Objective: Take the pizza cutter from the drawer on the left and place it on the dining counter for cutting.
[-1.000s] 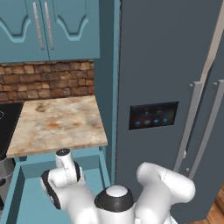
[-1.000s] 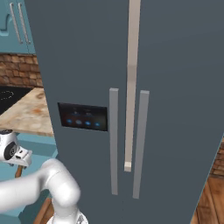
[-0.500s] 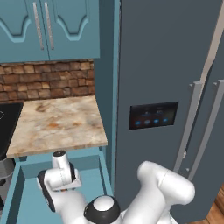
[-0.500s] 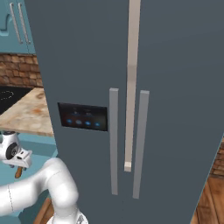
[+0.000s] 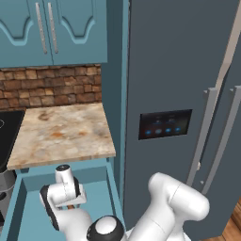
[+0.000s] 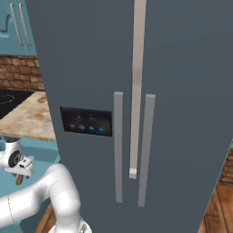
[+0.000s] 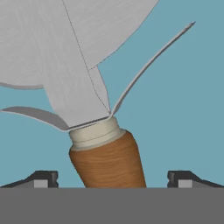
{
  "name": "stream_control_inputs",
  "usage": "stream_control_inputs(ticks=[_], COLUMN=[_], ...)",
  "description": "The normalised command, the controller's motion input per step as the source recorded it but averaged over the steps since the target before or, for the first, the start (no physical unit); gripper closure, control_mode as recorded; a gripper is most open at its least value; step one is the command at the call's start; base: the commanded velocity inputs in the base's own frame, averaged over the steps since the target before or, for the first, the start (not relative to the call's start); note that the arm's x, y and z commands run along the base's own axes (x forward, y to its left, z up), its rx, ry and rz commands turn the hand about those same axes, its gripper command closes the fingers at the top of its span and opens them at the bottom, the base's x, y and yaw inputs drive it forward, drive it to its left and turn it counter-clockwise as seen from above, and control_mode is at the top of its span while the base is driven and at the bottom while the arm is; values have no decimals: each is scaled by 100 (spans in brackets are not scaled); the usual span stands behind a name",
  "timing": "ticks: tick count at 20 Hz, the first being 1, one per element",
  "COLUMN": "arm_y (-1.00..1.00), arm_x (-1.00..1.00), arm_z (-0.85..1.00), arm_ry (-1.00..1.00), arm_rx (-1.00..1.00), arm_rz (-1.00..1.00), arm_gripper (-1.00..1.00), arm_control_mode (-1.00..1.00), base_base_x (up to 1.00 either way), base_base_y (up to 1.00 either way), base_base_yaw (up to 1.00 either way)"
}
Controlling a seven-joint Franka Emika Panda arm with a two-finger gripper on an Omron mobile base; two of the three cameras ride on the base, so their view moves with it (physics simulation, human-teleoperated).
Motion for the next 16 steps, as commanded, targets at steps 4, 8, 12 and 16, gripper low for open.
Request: stream_control_inputs(ticks=[4,8,12,16], arm_y=[4,3,0,0], arm_x=[0,0,0,-2], arm_z=[-34,-16,-4,0], arm_ry=[0,1,0,0], arm_rx=[0,0,0,0], arm_rz=[0,0,0,0], arm_gripper=[100,100,100,100], arm_control_mode=[-100,-100,-100,-100], base_base_x=[0,0,0,0], base_base_y=[0,0,0,0], base_base_yaw=[0,0,0,0])
